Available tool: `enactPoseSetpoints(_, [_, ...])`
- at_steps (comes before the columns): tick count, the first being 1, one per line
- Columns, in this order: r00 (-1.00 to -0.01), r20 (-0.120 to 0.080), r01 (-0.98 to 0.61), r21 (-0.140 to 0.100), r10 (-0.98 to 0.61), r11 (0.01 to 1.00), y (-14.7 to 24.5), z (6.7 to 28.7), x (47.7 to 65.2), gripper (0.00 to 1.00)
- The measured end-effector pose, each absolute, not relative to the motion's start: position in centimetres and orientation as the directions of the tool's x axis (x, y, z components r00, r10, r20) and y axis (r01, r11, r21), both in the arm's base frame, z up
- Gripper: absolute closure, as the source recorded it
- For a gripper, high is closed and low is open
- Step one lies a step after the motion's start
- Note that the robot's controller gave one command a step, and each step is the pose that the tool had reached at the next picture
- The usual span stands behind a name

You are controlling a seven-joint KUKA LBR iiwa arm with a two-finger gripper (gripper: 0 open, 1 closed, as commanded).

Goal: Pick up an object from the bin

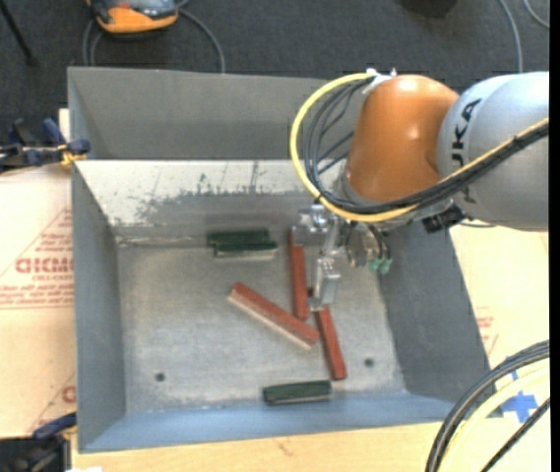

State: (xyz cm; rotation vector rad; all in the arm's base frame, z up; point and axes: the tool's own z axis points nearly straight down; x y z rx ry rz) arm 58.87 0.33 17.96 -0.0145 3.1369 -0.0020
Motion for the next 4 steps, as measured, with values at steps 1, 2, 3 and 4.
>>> enactPoseSetpoints(1, [-0.998, -0.009, -0.067, -0.002, -0.067, 0.998, -0.1, 13.5, 56.3, 0.00])
enactPoseSetpoints(2, [-0.987, -0.002, -0.159, -0.001, -0.159, 0.987, -1.0, 7.3, 53.6, 1.00])
enactPoseSetpoints(3, [-0.987, -0.002, -0.159, -0.001, -0.159, 0.987, -1.0, 7.3, 53.6, 1.00])
enactPoseSetpoints(4, [-0.985, 0.003, -0.170, 0.000, -0.170, 0.985, -2.1, 12.7, 55.0, 1.00])
